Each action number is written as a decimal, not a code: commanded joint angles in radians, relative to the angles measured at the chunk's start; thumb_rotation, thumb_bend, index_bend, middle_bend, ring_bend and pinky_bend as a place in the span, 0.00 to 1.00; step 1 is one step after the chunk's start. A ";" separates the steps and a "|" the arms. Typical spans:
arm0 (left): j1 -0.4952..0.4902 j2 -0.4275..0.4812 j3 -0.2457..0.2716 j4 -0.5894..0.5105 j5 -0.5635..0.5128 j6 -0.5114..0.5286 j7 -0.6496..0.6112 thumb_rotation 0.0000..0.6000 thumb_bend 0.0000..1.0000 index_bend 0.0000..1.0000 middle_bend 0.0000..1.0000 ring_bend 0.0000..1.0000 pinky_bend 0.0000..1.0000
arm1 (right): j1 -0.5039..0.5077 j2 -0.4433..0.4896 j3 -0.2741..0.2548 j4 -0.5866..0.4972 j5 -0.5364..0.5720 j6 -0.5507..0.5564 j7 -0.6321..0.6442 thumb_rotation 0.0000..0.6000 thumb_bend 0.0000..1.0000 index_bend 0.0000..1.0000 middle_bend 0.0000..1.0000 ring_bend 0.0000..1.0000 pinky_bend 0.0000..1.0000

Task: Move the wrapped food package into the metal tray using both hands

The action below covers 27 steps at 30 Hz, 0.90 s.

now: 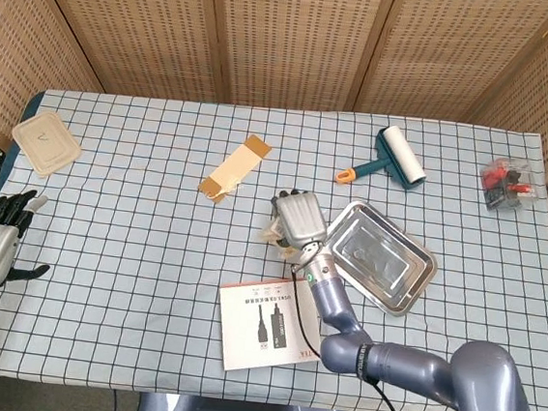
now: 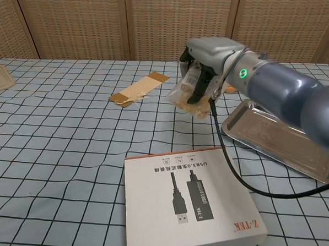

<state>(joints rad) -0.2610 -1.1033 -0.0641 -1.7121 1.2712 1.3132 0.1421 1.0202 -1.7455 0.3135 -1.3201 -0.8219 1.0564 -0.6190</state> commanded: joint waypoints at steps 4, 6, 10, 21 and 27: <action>0.005 0.002 -0.001 -0.007 0.008 0.004 0.004 1.00 0.00 0.00 0.00 0.00 0.00 | -0.087 0.144 0.008 -0.112 0.057 0.064 -0.043 1.00 0.18 0.69 0.52 0.48 0.61; 0.007 0.003 -0.001 -0.010 0.011 0.005 0.007 1.00 0.00 0.00 0.00 0.00 0.00 | -0.113 0.167 -0.006 -0.114 0.063 0.064 -0.031 1.00 0.18 0.69 0.51 0.48 0.61; 0.009 0.002 0.002 -0.016 0.021 0.005 0.016 1.00 0.00 0.00 0.00 0.00 0.00 | -0.160 0.192 -0.034 -0.089 0.091 0.047 -0.002 1.00 0.18 0.68 0.50 0.47 0.61; 0.013 0.008 0.005 -0.030 0.033 -0.001 0.024 1.00 0.00 0.00 0.00 0.00 0.00 | -0.222 0.219 -0.066 -0.093 0.156 0.033 -0.002 1.00 0.17 0.58 0.38 0.35 0.47; 0.015 0.004 0.008 -0.026 0.063 0.004 0.007 1.00 0.00 0.00 0.00 0.00 0.00 | -0.218 0.220 -0.068 -0.171 0.253 0.049 -0.080 1.00 0.13 0.17 0.01 0.00 0.03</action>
<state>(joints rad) -0.2467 -1.0986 -0.0570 -1.7386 1.3319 1.3156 0.1512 0.8009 -1.5247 0.2461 -1.4717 -0.5865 1.0958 -0.6794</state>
